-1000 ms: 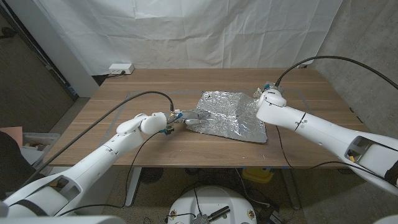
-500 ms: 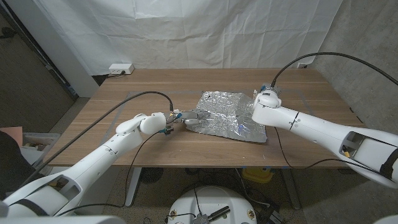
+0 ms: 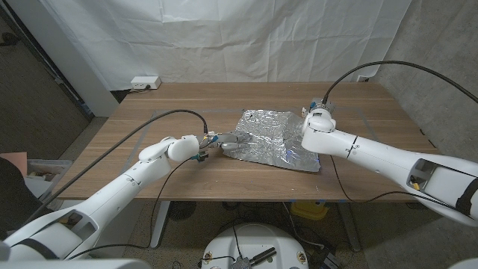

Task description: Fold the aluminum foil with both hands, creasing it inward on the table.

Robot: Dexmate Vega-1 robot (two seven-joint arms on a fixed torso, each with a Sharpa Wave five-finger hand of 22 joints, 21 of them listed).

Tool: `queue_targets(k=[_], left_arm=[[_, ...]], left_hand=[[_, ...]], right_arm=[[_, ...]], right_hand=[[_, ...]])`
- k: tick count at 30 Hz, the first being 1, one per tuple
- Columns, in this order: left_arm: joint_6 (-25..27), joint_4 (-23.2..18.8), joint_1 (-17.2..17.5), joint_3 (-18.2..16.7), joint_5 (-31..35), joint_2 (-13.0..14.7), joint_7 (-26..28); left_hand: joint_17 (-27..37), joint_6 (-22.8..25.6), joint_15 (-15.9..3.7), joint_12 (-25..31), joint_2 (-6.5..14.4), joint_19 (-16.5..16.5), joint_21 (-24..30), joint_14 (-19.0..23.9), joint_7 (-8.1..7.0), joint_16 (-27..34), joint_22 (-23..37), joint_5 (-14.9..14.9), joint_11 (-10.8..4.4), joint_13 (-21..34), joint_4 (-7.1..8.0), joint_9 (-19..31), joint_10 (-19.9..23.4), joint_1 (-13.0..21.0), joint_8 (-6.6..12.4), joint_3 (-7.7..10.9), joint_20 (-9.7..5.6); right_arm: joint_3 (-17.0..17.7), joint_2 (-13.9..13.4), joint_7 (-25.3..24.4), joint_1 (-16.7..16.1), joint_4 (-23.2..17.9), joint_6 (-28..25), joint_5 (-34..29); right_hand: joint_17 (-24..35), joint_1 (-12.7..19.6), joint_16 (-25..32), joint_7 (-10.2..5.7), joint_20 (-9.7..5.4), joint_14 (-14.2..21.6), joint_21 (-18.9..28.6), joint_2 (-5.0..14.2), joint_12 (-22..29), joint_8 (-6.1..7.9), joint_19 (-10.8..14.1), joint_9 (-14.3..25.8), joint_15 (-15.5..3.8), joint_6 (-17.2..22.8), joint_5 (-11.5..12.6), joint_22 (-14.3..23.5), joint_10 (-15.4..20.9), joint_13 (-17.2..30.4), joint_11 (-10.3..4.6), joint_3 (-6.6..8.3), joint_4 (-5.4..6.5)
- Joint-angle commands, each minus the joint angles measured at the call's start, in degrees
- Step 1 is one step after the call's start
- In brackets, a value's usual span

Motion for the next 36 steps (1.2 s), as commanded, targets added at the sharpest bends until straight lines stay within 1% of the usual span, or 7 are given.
queue_targets(k=[1,6,10,15,18,24,36], left_arm=[[-0.21,-0.18,0.32,-0.27,-0.17,0.26,0.41],[-0.14,-0.36,0.56,-0.44,-0.29,0.40,0.44],[-0.15,-0.34,0.63,-0.49,-0.41,0.52,0.29],[-0.70,-0.07,0.44,-0.50,-0.47,0.57,0.55],[-0.88,0.08,0.29,-0.47,-0.52,0.59,0.45],[-1.15,0.48,0.15,-0.48,-0.82,0.57,0.29],[-1.25,1.07,-0.01,-0.60,-1.17,0.67,0.13]], left_hand=[[0.22,-0.47,-2.20,0.15,4.72,-1.49,0.11,-6.79,-0.18,0.48,0.21,0.22,0.02,0.10,0.11,0.08,-1.24,0.13,0.23,-0.15,3.01],[0.21,-0.48,-2.17,0.13,4.72,-1.51,0.08,-6.85,-0.20,0.45,0.21,0.23,-0.06,0.10,0.10,0.08,-1.29,0.13,0.24,-0.17,3.00],[0.21,-0.42,-2.21,0.14,4.73,-1.49,0.06,-6.82,-0.19,0.46,0.21,0.25,0.02,0.10,0.10,0.08,-1.28,0.13,0.26,-0.19,3.03],[0.22,-0.48,-2.24,0.13,4.74,-1.50,0.04,-6.83,-0.18,0.46,0.22,0.26,0.00,0.10,0.11,0.08,-1.30,0.13,0.24,-0.21,3.04],[0.22,-0.41,-2.24,0.15,4.75,-1.46,0.04,-6.80,-0.16,0.47,0.22,0.27,0.01,0.10,0.11,0.08,-1.26,0.12,0.28,-0.22,2.99],[0.22,-0.42,-2.21,0.16,4.75,-1.46,0.02,-6.81,-0.15,0.47,0.22,0.28,-0.08,0.10,0.12,0.08,-1.24,0.12,0.28,-0.24,2.99],[0.22,-0.48,-2.20,0.14,4.73,-1.48,-0.03,-6.83,-0.22,0.46,0.23,0.30,-0.04,0.10,0.13,0.09,-1.29,0.09,0.26,-0.30,3.01]], right_arm=[[1.84,0.28,-2.78,-2.58,-1.36,1.62,-3.18],[3.23,0.22,-4.00,-4.03,-2.32,1.76,-4.36],[3.55,0.25,-4.22,-4.52,-2.86,0.72,-5.29],[1.34,-0.13,0.59,-2.04,-2.72,-1.99,-4.37],[-1.41,-0.15,5.44,1.12,-1.52,-3.77,-2.54],[-5.39,1.09,9.55,5.13,2.07,-5.64,0.07],[-5.33,2.68,6.31,4.60,5.84,-3.31,1.19]], right_hand=[[0.90,1.51,0.69,0.58,-0.34,1.41,0.89,0.58,1.00,0.72,0.49,0.10,-5.19,1.46,0.12,0.01,1.10,0.48,0.02,0.84,-0.08],[1.99,2.50,-0.03,-0.25,-0.17,0.94,1.64,0.38,0.42,-0.12,0.18,0.08,-5.24,-1.36,-0.27,0.02,-1.72,0.80,-0.33,0.94,-0.07],[2.27,-0.71,-1.64,-0.47,0.82,-1.12,2.30,-2.30,-1.34,-2.07,-1.34,0.95,-4.53,-8.46,-1.23,0.03,-7.99,1.31,0.06,-1.63,1.43],[2.08,-2.63,-2.71,-0.33,1.73,-3.37,3.38,-3.79,-4.12,-6.89,-3.57,0.90,-4.15,-20.18,-0.56,0.83,-15.18,0.32,0.49,-3.71,2.11],[1.45,-4.82,-3.17,-0.32,2.25,-4.86,3.51,-3.85,-5.06,-8.49,-4.95,0.32,-3.75,-22.43,-0.34,1.00,-17.33,-0.33,1.19,-4.93,3.23],[1.02,-5.33,-3.29,-0.05,2.48,-5.29,3.64,-3.90,-5.43,-9.03,-5.42,0.04,-3.48,-22.91,-0.10,1.03,-18.05,-0.69,1.37,-5.35,3.40],[0.13,-3.65,-2.28,-0.28,2.16,-3.85,4.80,-2.95,-3.81,-7.77,-4.94,-0.63,-4.02,-17.41,0.92,1.09,-14.48,-1.19,0.67,-5.17,2.43]])
